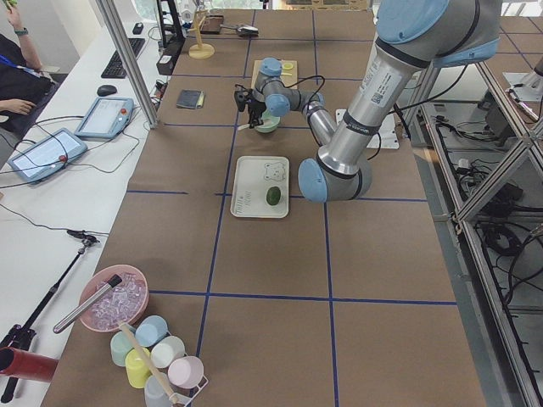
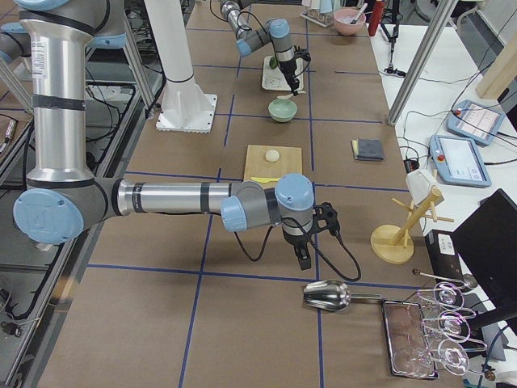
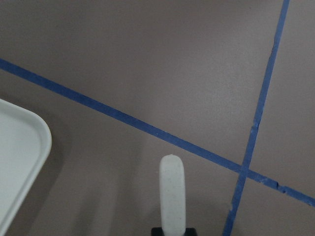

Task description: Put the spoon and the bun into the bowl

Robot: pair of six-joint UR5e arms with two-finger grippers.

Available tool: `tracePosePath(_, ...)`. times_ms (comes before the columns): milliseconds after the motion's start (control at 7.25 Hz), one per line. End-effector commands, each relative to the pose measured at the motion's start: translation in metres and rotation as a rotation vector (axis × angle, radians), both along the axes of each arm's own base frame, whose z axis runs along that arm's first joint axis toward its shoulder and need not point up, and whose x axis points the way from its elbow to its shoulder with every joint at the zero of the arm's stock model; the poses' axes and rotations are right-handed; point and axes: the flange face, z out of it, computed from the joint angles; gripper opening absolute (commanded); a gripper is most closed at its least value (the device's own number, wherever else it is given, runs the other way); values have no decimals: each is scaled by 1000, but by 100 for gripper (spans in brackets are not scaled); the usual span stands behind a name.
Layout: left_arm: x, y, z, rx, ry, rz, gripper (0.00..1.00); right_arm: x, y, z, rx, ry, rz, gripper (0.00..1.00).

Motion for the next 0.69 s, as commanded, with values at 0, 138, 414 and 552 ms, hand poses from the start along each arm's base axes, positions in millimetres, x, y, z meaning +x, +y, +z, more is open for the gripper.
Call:
tracePosePath(0, 30, 14, -17, -28, -3, -15, 0, 0, 1, 2, -3, 0, 0, 100)
tracePosePath(138, 30, 14, -24, -26, -11, -12, 1, 0, 1, 2, -3, 0, 0, 100)
tracePosePath(414, 26, 19, -27, 40, -24, 37, 99, 0, 1, 2, -3, 0, 0, 100)
tracePosePath(552, 26, 20, -28, 56, -26, 47, 100, 0, 1, 2, -3, 0, 0, 100)
